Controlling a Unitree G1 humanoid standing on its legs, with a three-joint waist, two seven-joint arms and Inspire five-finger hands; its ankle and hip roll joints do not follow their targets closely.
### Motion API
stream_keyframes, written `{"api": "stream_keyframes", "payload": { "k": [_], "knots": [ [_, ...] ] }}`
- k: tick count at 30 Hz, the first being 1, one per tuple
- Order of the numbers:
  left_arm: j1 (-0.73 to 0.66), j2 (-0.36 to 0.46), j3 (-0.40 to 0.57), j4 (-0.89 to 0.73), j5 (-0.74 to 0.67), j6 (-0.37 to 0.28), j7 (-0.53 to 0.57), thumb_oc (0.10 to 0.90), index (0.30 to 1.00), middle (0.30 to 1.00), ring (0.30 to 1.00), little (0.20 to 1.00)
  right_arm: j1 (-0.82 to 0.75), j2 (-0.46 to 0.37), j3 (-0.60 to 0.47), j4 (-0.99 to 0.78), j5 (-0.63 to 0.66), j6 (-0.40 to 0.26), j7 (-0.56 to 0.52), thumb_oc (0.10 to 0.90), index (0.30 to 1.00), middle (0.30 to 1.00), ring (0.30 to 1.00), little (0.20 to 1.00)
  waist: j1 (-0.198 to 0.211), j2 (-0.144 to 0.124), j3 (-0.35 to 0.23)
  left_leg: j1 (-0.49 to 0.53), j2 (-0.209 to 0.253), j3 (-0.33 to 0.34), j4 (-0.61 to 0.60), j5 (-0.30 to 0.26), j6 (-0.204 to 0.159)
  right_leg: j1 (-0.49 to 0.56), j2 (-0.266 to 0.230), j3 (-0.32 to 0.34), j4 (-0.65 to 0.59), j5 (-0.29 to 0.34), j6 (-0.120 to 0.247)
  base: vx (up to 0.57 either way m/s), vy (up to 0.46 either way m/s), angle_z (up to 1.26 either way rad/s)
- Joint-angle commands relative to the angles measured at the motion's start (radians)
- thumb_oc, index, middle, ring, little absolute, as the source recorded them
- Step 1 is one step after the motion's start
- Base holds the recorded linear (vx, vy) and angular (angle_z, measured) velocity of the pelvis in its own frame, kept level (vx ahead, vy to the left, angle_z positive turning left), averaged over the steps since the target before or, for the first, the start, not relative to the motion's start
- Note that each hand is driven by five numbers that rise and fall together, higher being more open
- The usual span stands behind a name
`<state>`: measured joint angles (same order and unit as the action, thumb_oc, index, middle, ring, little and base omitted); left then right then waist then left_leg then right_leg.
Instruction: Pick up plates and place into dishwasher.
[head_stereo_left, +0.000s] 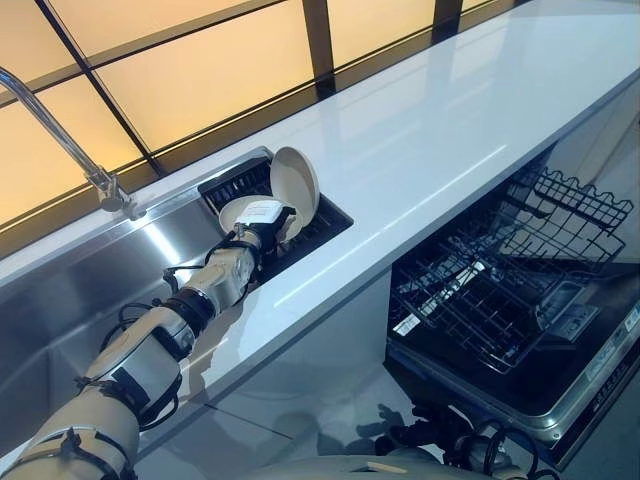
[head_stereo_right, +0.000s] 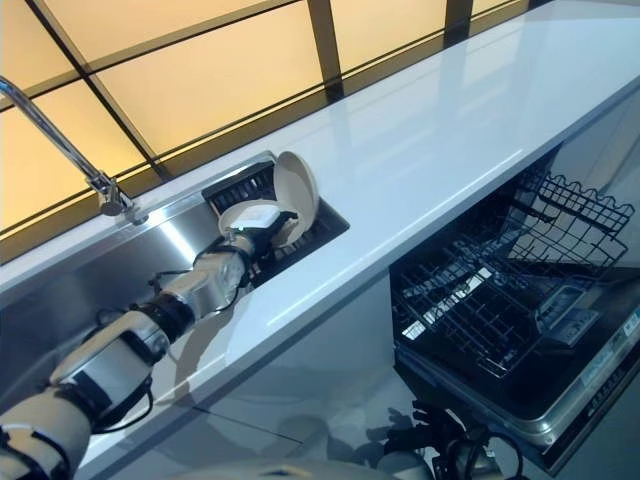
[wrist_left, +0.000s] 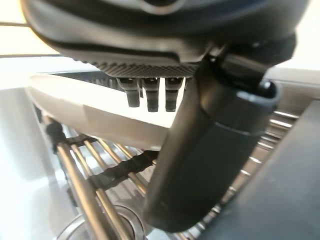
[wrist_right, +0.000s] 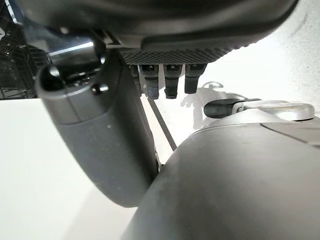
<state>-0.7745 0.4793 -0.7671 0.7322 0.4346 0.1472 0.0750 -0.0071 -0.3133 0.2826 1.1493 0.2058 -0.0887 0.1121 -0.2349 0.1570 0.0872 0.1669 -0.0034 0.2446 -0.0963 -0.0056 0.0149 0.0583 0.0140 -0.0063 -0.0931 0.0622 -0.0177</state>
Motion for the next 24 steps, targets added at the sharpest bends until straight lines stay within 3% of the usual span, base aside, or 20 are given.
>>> {"api": "stream_keyframes", "payload": {
  "k": [1, 16, 17, 18, 19, 20, 24],
  "knots": [
    [-0.089, -0.004, 0.131, 0.124, 0.048, -0.008, 0.142, 0.800, 0.900, 0.900, 0.900, 0.900, 0.096, -0.034, 0.050, 0.068, -0.077, 0.013, 0.007, 0.800, 0.900, 0.900, 0.900, 0.900, -0.045, -0.003, 0.022, -0.018, -0.052, 0.056, 0.009, -0.086, 0.036, 0.021, 0.018, 0.014, 0.006, -0.077, 0.072, 0.00, 0.000, 0.00],
    [-0.102, 0.051, 0.130, 0.215, 0.084, 0.014, 0.156, 0.800, 0.900, 0.900, 0.900, 0.900, 0.118, -0.067, 0.034, 0.033, -0.089, 0.008, 0.002, 0.800, 0.900, 0.900, 0.900, 0.900, -0.060, 0.020, 0.042, -0.021, -0.059, 0.056, 0.009, -0.076, 0.027, 0.021, 0.007, 0.008, 0.006, -0.077, 0.077, 0.00, 0.004, -0.01],
    [-0.102, 0.052, 0.131, 0.220, 0.083, 0.017, 0.151, 0.742, 0.851, 0.851, 0.851, 0.842, 0.119, -0.068, 0.032, 0.034, -0.090, 0.005, 0.000, 0.800, 0.900, 0.900, 0.900, 0.900, -0.060, 0.021, 0.042, -0.020, -0.059, 0.056, 0.009, -0.075, 0.027, 0.022, 0.006, 0.007, 0.006, -0.077, 0.077, 0.00, 0.000, 0.00],
    [-0.100, 0.051, 0.133, 0.223, 0.082, 0.020, 0.149, 0.624, 0.749, 0.749, 0.749, 0.724, 0.121, -0.068, 0.032, 0.031, -0.091, 0.008, -0.001, 0.800, 0.900, 0.900, 0.900, 0.900, -0.061, 0.022, 0.042, -0.020, -0.060, 0.056, 0.009, -0.075, 0.027, 0.023, 0.006, 0.006, 0.006, -0.078, 0.077, 0.00, 0.000, 0.00],
    [-0.100, 0.054, 0.133, 0.235, 0.070, 0.019, 0.144, 0.333, 0.500, 0.500, 0.500, 0.433, 0.122, -0.071, 0.031, 0.027, -0.092, 0.011, -0.002, 0.800, 0.900, 0.900, 0.900, 0.900, -0.062, 0.023, 0.041, -0.019, -0.060, 0.056, 0.009, -0.075, 0.026, 0.024, 0.005, 0.004, 0.006, -0.079, 0.077, 0.00, 0.000, 0.00],
    [-0.101, 0.056, 0.136, 0.244, 0.065, 0.018, 0.142, 0.100, 0.300, 0.300, 0.300, 0.200, 0.123, -0.073, 0.029, 0.025, -0.092, 0.012, -0.001, 0.800, 0.900, 0.900, 0.900, 0.900, -0.064, 0.023, 0.042, -0.019, -0.060, 0.056, 0.009, -0.075, 0.026, 0.025, 0.004, 0.004, 0.006, -0.079, 0.077, 0.00, 0.000, 0.00],
    [-0.100, 0.061, 0.143, 0.256, 0.060, 0.015, 0.140, 0.100, 0.300, 0.300, 0.300, 0.200, 0.126, -0.078, 0.024, 0.019, -0.095, 0.015, -0.003, 0.800, 0.900, 0.900, 0.900, 0.900, -0.067, 0.027, 0.044, -0.017, -0.061, 0.055, 0.009, -0.073, 0.025, 0.027, 0.002, 0.003, 0.006, -0.079, 0.077, 0.00, 0.000, 0.00]
  ]
}}
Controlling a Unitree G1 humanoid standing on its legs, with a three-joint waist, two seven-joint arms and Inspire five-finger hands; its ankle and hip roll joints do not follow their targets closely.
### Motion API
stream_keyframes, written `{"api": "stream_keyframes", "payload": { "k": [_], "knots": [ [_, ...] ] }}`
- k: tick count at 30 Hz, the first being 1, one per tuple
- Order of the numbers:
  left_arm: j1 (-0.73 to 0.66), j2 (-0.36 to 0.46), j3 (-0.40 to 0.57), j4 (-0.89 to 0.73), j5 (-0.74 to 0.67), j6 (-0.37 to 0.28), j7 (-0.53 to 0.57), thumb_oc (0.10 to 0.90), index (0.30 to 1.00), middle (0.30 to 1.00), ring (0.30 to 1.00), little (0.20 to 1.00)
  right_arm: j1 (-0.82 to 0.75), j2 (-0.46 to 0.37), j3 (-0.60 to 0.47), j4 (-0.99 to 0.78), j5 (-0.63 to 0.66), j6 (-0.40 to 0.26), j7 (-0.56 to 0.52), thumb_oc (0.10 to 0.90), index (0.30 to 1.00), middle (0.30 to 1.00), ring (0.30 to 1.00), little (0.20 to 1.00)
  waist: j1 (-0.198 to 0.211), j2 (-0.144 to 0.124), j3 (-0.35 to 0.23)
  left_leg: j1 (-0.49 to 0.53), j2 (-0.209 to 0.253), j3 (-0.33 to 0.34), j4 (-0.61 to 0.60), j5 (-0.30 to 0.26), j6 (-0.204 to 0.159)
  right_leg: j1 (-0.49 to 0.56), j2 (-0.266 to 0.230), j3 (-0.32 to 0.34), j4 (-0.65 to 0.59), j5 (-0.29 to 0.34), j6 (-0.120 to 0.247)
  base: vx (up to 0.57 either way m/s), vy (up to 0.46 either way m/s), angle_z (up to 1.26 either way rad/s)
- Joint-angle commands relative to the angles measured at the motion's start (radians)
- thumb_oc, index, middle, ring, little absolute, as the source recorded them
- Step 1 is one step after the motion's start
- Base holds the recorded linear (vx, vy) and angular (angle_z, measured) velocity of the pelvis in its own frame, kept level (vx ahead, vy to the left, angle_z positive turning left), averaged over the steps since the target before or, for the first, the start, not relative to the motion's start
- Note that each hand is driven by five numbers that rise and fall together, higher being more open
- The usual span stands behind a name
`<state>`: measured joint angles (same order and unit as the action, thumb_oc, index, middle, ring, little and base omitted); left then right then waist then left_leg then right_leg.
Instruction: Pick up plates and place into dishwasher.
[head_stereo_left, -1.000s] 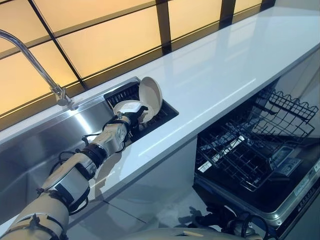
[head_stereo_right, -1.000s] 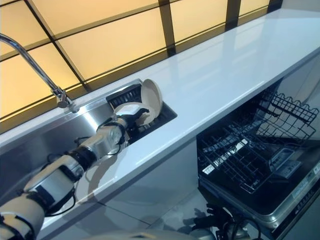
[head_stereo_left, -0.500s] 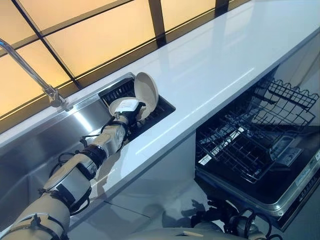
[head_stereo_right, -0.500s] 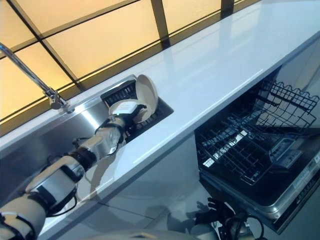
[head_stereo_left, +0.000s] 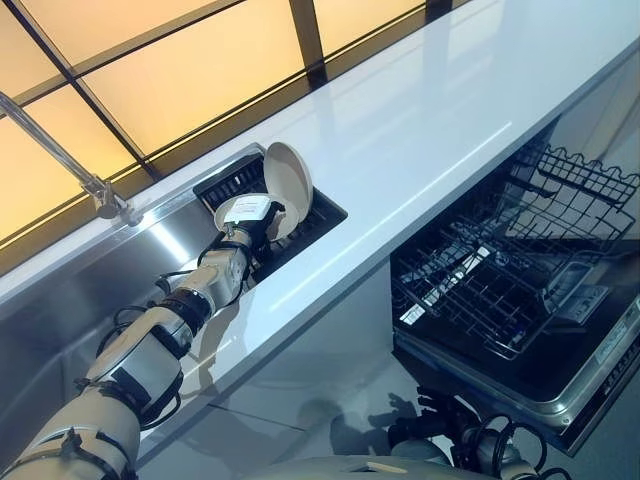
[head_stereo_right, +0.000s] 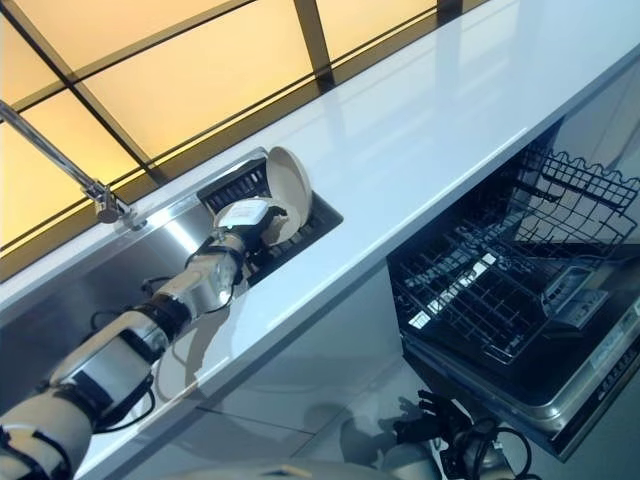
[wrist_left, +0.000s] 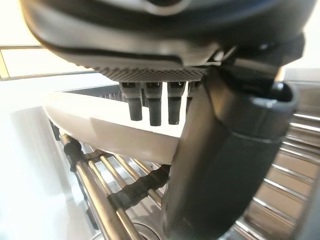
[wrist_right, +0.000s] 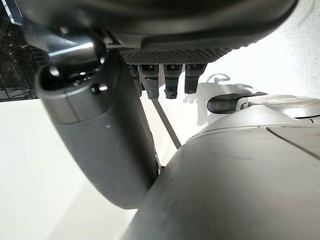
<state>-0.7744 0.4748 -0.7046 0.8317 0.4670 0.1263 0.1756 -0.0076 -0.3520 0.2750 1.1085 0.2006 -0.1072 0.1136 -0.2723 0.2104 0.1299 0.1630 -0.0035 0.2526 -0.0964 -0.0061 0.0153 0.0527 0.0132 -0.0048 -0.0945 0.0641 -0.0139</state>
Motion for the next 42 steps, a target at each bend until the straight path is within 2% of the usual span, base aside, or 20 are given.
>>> {"api": "stream_keyframes", "payload": {
  "k": [1, 13, 22, 31, 42],
  "knots": [
    [-0.102, 0.070, 0.080, 0.166, 0.029, 0.034, 0.041, 0.100, 0.300, 0.300, 0.300, 0.200, 0.126, -0.042, 0.030, 0.056, -0.091, 0.034, -0.004, 0.800, 0.900, 0.900, 0.900, 0.900, -0.031, -0.025, 0.002, -0.012, -0.061, 0.047, 0.009, -0.073, 0.025, 0.033, 0.002, 0.001, 0.007, -0.082, 0.073, 0.00, 0.000, 0.00],
    [-0.113, 0.115, 0.086, 0.185, 0.052, 0.024, 0.034, 0.100, 0.300, 0.300, 0.300, 0.200, 0.127, -0.040, 0.021, 0.055, -0.095, 0.034, -0.005, 0.800, 0.900, 0.900, 0.900, 0.900, -0.026, -0.026, -0.002, -0.008, -0.059, 0.043, 0.009, -0.072, 0.021, 0.042, 0.000, -0.007, 0.007, -0.086, 0.073, 0.00, 0.000, 0.00],
    [-0.162, 0.189, 0.085, 0.179, 0.039, 0.000, 0.041, 0.100, 0.300, 0.300, 0.300, 0.200, 0.130, -0.028, 0.023, 0.059, -0.087, 0.032, -0.001, 0.800, 0.900, 0.900, 0.900, 0.900, -0.013, -0.037, -0.022, -0.003, -0.054, 0.039, 0.009, -0.075, 0.021, 0.052, 0.001, -0.019, 0.007, -0.091, 0.073, 0.00, 0.000, 0.00],
    [-0.198, 0.250, 0.084, 0.112, 0.006, -0.078, 0.066, 0.100, 0.300, 0.300, 0.300, 0.200, 0.126, 0.000, 0.029, 0.072, -0.071, 0.021, -0.003, 0.800, 0.900, 0.900, 0.900, 0.900, 0.015, -0.054, -0.045, 0.001, -0.050, 0.020, 0.009, -0.080, 0.022, 0.065, 0.003, -0.037, 0.007, -0.096, 0.069, -0.02, -0.013, 0.03],
    [-0.154, 0.288, 0.131, 0.000, -0.034, -0.160, 0.129, 0.100, 0.300, 0.300, 0.300, 0.200, 0.121, 0.034, 0.046, 0.080, -0.055, 0.007, -0.011, 0.800, 0.900, 0.900, 0.900, 0.900, 0.050, -0.083, -0.071, 0.008, -0.044, -0.004, 0.009, -0.088, 0.024, 0.081, 0.011, -0.053, 0.007, -0.105, 0.060, -0.01, -0.016, 0.04]
  ]
}}
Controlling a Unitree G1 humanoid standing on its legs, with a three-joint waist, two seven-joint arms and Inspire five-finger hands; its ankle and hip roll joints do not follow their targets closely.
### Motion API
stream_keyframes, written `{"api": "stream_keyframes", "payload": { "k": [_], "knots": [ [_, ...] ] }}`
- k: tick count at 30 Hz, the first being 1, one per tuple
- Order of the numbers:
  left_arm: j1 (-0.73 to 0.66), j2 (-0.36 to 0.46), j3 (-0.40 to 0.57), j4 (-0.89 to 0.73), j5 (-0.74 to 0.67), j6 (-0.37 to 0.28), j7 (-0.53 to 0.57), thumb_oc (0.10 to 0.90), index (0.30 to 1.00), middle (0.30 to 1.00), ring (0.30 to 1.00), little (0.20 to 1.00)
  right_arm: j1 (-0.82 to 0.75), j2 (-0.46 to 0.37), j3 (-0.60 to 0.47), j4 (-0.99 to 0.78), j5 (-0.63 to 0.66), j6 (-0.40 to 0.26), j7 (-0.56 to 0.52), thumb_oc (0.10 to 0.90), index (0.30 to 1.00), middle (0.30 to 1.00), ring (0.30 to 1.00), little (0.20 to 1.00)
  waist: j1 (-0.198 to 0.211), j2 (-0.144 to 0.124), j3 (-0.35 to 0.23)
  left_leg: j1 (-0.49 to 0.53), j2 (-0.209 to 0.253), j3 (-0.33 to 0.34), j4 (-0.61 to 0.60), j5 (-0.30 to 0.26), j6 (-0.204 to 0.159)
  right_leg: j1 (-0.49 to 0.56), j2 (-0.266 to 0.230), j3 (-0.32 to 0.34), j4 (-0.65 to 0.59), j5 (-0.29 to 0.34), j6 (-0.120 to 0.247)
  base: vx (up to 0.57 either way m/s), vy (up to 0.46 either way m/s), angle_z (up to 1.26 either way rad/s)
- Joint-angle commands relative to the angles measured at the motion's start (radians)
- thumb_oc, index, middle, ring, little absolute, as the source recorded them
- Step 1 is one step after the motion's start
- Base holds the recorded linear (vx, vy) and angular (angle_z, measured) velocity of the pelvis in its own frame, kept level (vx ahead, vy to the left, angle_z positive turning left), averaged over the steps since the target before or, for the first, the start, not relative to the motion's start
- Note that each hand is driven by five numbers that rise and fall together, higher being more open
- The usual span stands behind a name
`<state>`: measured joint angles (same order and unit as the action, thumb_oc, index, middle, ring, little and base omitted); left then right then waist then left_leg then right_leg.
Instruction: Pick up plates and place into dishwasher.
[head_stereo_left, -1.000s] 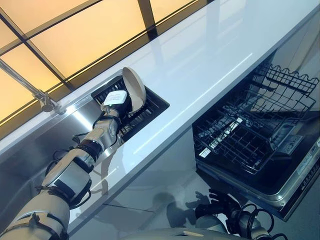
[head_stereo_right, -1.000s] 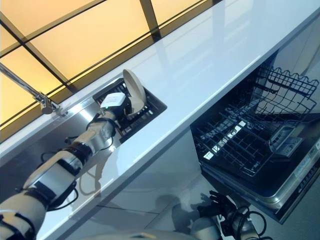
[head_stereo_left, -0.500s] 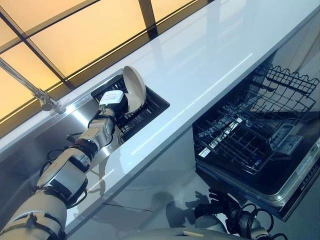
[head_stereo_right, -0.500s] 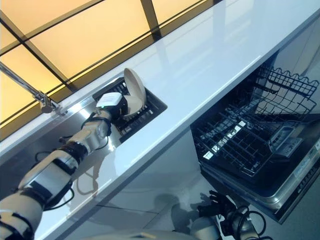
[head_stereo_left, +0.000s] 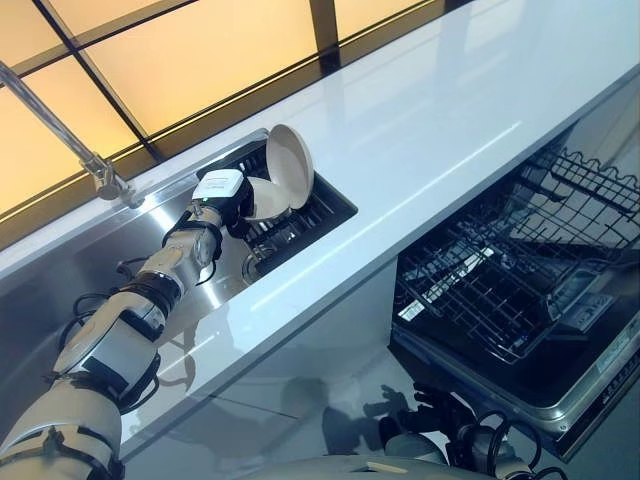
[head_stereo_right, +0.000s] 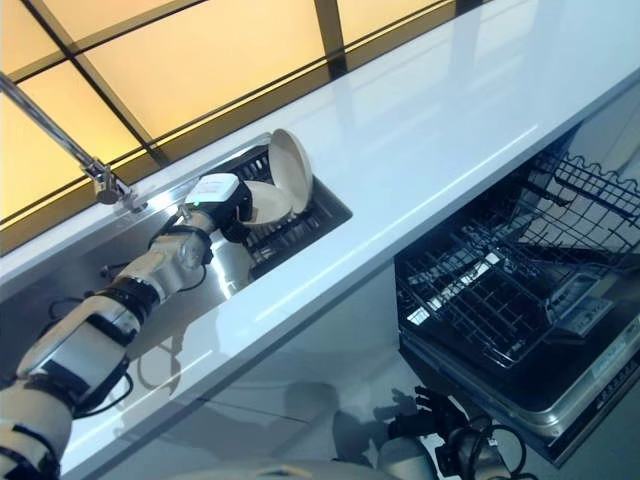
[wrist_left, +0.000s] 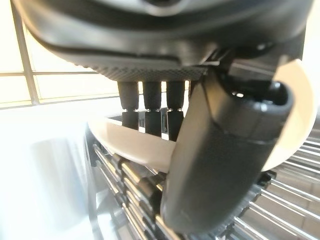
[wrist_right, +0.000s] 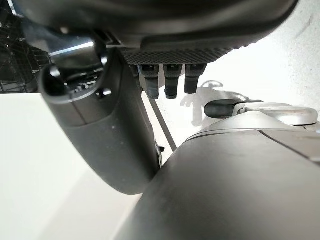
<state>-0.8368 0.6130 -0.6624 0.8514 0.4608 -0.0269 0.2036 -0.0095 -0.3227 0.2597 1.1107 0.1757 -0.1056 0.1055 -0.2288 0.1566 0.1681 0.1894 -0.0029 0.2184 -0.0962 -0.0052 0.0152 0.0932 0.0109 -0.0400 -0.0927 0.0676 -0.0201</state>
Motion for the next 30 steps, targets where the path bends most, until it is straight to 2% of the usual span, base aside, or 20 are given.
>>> {"api": "stream_keyframes", "payload": {
  "k": [1, 9, 14, 20, 30],
  "knots": [
    [-0.089, 0.151, 0.091, -0.024, -0.028, -0.009, 0.102, 0.100, 0.300, 0.300, 0.300, 0.200, 0.123, 0.006, 0.062, 0.077, -0.030, 0.007, -0.004, 0.800, 0.900, 0.900, 0.900, 0.900, 0.008, -0.030, -0.110, -0.019, -0.044, 0.030, 0.009, -0.089, 0.024, 0.041, 0.013, -0.018, 0.005, -0.109, 0.065, 0.00, 0.000, 0.00],
    [-0.077, 0.158, 0.084, -0.079, -0.013, -0.063, 0.115, 0.100, 0.300, 0.300, 0.300, 0.200, 0.124, 0.018, 0.069, 0.085, -0.027, 0.003, -0.009, 0.800, 0.900, 0.900, 0.900, 0.900, 0.018, -0.041, -0.119, -0.015, -0.041, 0.023, 0.009, -0.092, 0.026, 0.047, 0.019, -0.020, 0.005, -0.112, 0.062, 0.00, -0.002, 0.01],
    [-0.071, 0.166, 0.078, -0.131, -0.040, -0.073, 0.121, 0.100, 0.300, 0.300, 0.300, 0.200, 0.125, 0.015, 0.074, 0.063, -0.015, -0.019, -0.008, 0.800, 0.900, 0.900, 0.900, 0.900, 0.020, -0.044, -0.119, -0.012, -0.040, 0.022, 0.009, -0.093, 0.027, 0.049, 0.020, -0.021, 0.005, -0.112, 0.060, 0.00, 0.000, 0.00],
    [-0.036, 0.177, 0.092, -0.213, -0.030, -0.097, 0.141, 0.100, 0.300, 0.300, 0.300, 0.200, 0.132, 0.006, 0.070, -0.047, 0.050, -0.068, -0.013, 0.800, 0.900, 0.900, 0.900, 0.900, 0.021, -0.050, -0.120, -0.008, -0.038, 0.022, 0.009, -0.095, 0.028, 0.053, 0.021, -0.019, 0.005, -0.112, 0.058, 0.00, 0.000, 0.00],
    [-0.015, 0.178, 0.091, -0.207, -0.018, -0.124, 0.156, 0.100, 0.300, 0.300, 0.300, 0.200, 0.155, 0.003, 0.075, -0.147, 0.061, -0.055, -0.026, 0.800, 0.900, 0.900, 0.900, 0.900, 0.015, -0.062, -0.128, -0.006, -0.035, 0.030, 0.009, -0.095, 0.029, 0.054, 0.024, -0.016, 0.005, -0.113, 0.060, 0.00, 0.000, 0.00]
  ]
}}
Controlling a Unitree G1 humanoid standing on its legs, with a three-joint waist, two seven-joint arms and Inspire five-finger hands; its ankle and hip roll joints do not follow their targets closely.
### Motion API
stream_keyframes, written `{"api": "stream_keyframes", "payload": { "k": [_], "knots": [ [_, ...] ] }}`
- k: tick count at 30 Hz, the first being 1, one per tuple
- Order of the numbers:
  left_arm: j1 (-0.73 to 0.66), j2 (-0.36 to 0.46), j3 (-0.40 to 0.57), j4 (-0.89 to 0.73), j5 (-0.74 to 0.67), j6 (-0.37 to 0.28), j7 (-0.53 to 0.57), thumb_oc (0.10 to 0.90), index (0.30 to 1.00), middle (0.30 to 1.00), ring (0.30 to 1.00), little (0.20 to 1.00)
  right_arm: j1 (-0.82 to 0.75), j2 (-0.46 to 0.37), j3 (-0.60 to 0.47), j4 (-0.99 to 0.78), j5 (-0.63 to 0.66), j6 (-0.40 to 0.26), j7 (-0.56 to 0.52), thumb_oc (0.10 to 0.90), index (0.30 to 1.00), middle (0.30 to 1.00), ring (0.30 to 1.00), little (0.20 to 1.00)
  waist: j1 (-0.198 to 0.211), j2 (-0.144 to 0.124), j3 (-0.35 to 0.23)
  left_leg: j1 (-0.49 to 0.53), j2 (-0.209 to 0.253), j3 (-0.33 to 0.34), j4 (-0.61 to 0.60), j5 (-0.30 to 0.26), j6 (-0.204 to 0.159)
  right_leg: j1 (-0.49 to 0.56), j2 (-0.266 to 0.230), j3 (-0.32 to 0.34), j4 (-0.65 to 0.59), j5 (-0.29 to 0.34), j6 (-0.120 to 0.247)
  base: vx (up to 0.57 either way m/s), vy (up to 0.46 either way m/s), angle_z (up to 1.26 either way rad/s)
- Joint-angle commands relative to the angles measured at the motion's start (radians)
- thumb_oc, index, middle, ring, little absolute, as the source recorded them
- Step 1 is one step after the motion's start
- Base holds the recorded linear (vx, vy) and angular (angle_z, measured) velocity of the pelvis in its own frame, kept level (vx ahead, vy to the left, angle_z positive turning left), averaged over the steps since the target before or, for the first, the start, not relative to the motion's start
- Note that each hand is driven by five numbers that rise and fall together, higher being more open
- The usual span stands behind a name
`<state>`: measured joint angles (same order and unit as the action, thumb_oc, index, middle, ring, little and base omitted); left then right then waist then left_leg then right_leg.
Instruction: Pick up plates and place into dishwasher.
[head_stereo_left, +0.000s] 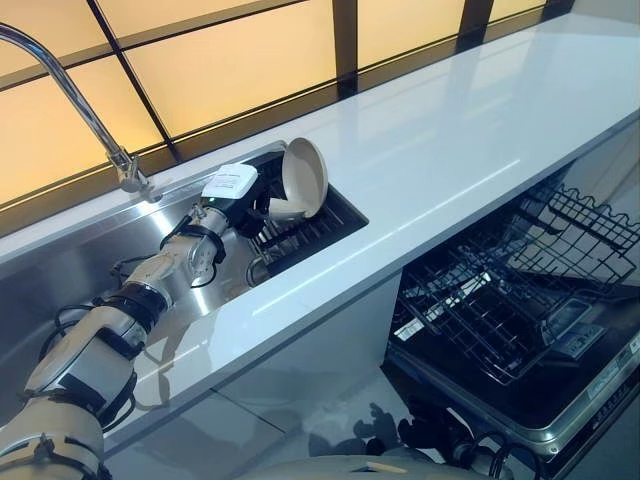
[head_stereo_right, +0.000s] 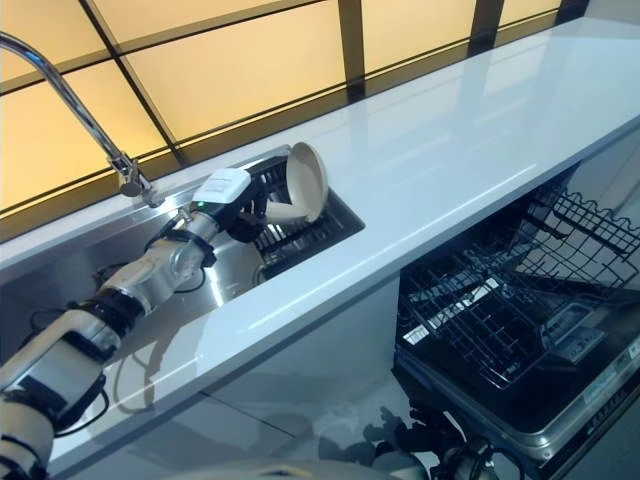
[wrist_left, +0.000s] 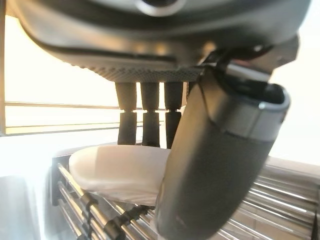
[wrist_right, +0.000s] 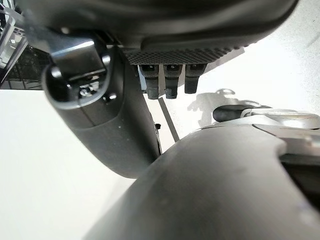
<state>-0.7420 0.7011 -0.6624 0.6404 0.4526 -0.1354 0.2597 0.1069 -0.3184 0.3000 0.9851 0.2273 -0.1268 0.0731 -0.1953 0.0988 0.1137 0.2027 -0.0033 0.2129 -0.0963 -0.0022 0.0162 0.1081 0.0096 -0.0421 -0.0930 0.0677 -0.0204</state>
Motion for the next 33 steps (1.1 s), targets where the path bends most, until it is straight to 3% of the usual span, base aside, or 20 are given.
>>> {"api": "stream_keyframes", "payload": {
  "k": [1, 33],
  "knots": [
    [-0.114, 0.087, 0.089, 0.011, -0.005, -0.014, 0.092, 0.100, 0.300, 0.300, 0.300, 0.200, 0.039, 0.000, 0.034, -0.016, 0.009, -0.035, 0.007, 0.800, 0.900, 0.900, 0.900, 0.900, -0.020, -0.004, -0.074, -0.019, -0.034, 0.037, 0.009, -0.099, 0.029, 0.040, 0.026, -0.013, 0.006, -0.113, 0.060, 0.00, 0.000, 0.00],
    [-0.096, 0.077, 0.069, 0.064, 0.034, -0.014, 0.069, 0.100, 0.300, 0.300, 0.300, 0.200, 0.031, 0.000, 0.044, 0.011, 0.015, -0.037, 0.003, 0.800, 0.900, 0.900, 0.900, 0.900, -0.014, -0.004, -0.073, -0.020, -0.032, 0.039, 0.009, -0.097, 0.027, 0.039, 0.022, -0.022, 0.006, -0.111, 0.063, 0.00, 0.000, 0.00]
  ]
}}
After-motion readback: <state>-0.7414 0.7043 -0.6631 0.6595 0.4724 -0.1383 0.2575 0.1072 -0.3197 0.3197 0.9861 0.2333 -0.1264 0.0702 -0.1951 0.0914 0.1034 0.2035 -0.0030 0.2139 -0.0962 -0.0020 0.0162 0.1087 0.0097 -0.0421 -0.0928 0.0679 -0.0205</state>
